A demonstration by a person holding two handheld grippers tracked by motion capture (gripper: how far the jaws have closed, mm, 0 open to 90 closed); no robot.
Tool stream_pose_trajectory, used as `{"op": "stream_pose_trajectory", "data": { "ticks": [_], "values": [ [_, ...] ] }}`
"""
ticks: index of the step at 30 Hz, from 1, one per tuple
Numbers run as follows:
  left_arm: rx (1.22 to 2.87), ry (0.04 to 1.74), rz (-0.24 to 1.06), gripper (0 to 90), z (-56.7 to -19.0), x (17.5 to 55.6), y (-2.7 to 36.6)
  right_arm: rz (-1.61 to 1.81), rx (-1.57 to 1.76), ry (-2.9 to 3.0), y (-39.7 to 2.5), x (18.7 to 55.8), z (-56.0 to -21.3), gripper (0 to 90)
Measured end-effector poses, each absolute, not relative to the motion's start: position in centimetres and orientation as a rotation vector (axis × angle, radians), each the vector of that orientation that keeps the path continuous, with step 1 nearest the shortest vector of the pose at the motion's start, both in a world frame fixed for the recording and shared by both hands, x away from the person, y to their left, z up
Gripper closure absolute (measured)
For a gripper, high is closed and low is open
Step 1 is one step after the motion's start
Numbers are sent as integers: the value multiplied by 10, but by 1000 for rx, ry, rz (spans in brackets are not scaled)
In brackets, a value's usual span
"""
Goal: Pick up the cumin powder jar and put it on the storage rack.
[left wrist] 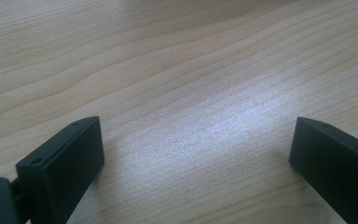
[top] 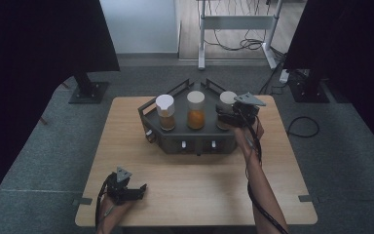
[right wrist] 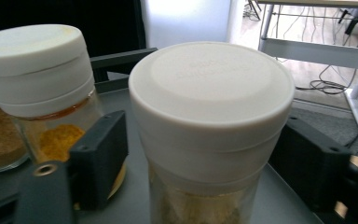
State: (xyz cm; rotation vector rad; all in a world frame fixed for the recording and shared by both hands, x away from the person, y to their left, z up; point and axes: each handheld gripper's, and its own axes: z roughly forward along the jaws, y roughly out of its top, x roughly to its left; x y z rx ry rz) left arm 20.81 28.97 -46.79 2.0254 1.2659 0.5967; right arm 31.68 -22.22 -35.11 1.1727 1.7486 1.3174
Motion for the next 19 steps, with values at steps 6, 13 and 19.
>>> {"op": "stream_pose_trajectory", "data": {
  "ticks": [6,13,19],
  "values": [
    [2026,1266,597,27,-468,208,290,1320,1179,1760,-224,316,-351,21],
    [2023,1267,596,27,-468,208,290,1315,1178,1758,-229,310,-350,2],
    [2023,1267,596,27,-468,208,290,1314,1159,1771,-232,305,-348,5]
  ]
}}
